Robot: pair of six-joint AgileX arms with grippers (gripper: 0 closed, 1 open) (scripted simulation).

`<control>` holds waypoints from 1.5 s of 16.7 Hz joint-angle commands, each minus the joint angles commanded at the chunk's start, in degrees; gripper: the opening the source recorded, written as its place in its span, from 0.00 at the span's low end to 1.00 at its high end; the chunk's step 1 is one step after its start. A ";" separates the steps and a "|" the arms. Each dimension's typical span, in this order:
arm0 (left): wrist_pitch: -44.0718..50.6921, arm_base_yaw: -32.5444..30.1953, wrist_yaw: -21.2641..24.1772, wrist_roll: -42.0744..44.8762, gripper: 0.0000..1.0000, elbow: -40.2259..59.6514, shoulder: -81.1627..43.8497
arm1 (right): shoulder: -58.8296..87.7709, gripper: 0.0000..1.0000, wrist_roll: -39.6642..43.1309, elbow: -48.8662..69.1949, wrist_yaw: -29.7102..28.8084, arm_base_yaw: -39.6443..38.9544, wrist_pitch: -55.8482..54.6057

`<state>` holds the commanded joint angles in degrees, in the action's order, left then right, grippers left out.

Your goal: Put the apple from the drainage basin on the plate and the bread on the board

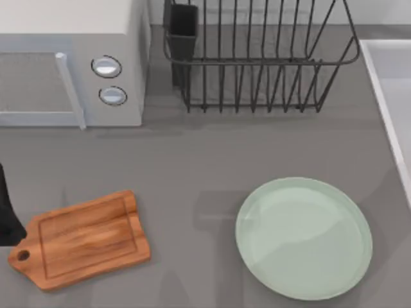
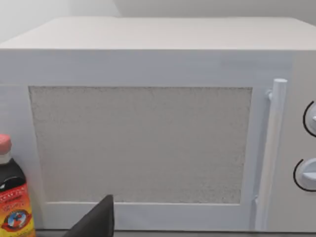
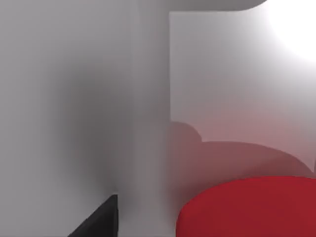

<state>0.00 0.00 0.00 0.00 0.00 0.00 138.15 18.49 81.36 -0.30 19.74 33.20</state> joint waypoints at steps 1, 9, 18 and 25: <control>0.00 0.00 0.00 0.00 1.00 0.00 0.00 | 0.00 0.92 0.00 0.00 0.00 0.00 0.00; 0.00 0.00 0.00 0.00 1.00 0.00 0.00 | 0.00 0.32 0.00 0.00 0.00 0.00 0.00; 0.00 0.00 0.00 0.00 1.00 0.00 0.00 | 0.00 0.00 0.00 0.00 0.00 0.00 0.00; 0.00 0.00 0.00 0.00 1.00 0.00 0.00 | -5.48 0.00 -0.50 2.10 0.96 -0.05 4.50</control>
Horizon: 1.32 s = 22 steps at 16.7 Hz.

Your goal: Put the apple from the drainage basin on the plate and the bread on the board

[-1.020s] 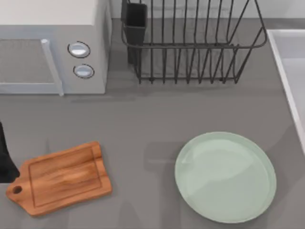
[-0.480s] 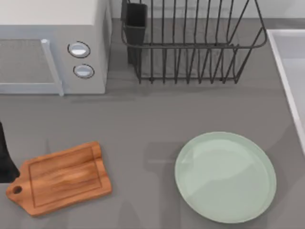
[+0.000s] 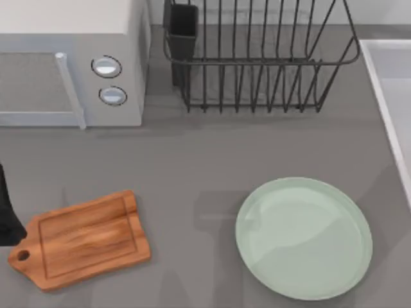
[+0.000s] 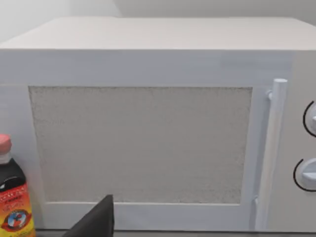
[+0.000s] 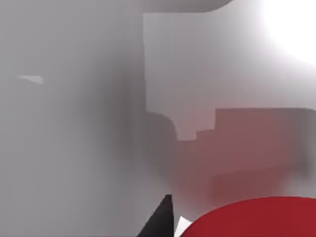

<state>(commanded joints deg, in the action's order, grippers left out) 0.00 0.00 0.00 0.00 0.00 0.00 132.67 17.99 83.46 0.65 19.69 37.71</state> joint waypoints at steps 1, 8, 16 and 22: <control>0.00 0.00 0.00 0.00 1.00 0.00 0.00 | -1.15 0.00 0.02 0.82 0.01 0.01 1.99; 0.00 0.00 0.00 0.00 1.00 0.00 0.00 | -9.34 0.00 0.12 5.98 0.10 0.01 15.65; 0.00 0.00 0.00 0.00 1.00 0.00 0.00 | -12.62 0.00 -4.54 6.71 -0.33 -4.98 17.26; 0.00 0.00 0.00 0.00 1.00 0.00 0.00 | -19.95 0.00 -20.92 4.80 -1.02 -22.47 23.11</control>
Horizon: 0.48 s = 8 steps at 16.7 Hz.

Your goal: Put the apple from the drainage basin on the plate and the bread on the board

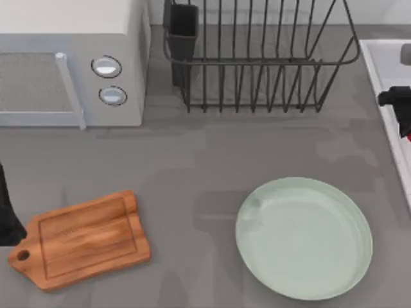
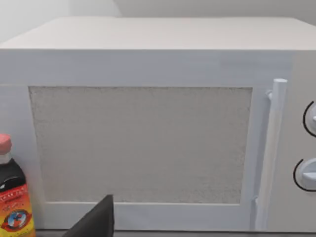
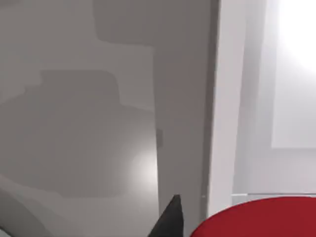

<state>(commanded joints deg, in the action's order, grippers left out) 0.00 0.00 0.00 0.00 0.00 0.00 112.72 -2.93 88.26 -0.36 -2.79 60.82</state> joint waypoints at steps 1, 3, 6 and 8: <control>0.00 0.00 0.00 0.00 1.00 0.00 0.00 | -1.20 0.00 -3.35 -0.52 -0.05 -3.47 1.07; 0.00 0.00 0.00 0.00 1.00 0.00 0.00 | -3.45 0.00 -10.14 -1.63 -0.09 -10.44 3.13; 0.00 0.00 0.00 0.00 1.00 0.00 0.00 | -6.35 0.00 -19.88 -3.30 -0.01 -20.16 5.81; 0.00 0.00 0.00 0.00 1.00 0.00 0.00 | -7.89 0.00 -25.49 -4.29 0.10 -25.56 7.20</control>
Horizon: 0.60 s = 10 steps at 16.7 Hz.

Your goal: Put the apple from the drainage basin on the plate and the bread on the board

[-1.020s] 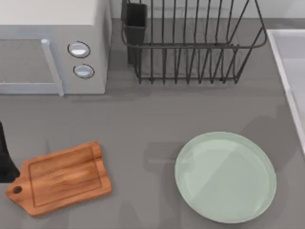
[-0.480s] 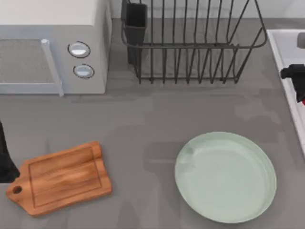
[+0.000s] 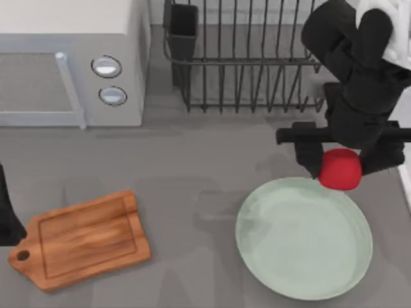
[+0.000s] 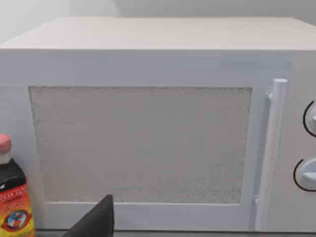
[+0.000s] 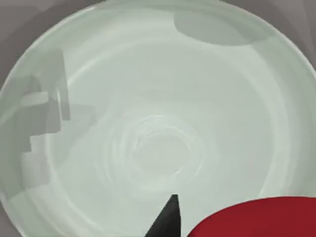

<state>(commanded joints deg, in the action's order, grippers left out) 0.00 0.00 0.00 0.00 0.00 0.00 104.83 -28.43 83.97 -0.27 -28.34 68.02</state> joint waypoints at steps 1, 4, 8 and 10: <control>0.00 0.00 0.00 0.00 1.00 0.00 0.00 | -0.64 0.00 -2.41 -0.43 0.06 -2.25 0.56; 0.00 0.00 0.00 0.00 1.00 0.00 0.00 | -1.88 0.00 -7.27 -1.31 0.21 -6.69 1.59; 0.00 0.00 0.00 0.00 1.00 0.00 0.00 | -2.08 0.00 -8.08 -1.45 0.24 -7.40 1.75; 0.00 0.00 0.00 0.00 1.00 0.00 0.00 | -2.08 0.08 -8.08 -1.45 0.24 -7.40 1.75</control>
<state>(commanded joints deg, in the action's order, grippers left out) 0.00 0.00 0.00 0.00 0.00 0.00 102.75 -36.51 82.52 -0.02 -35.74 69.77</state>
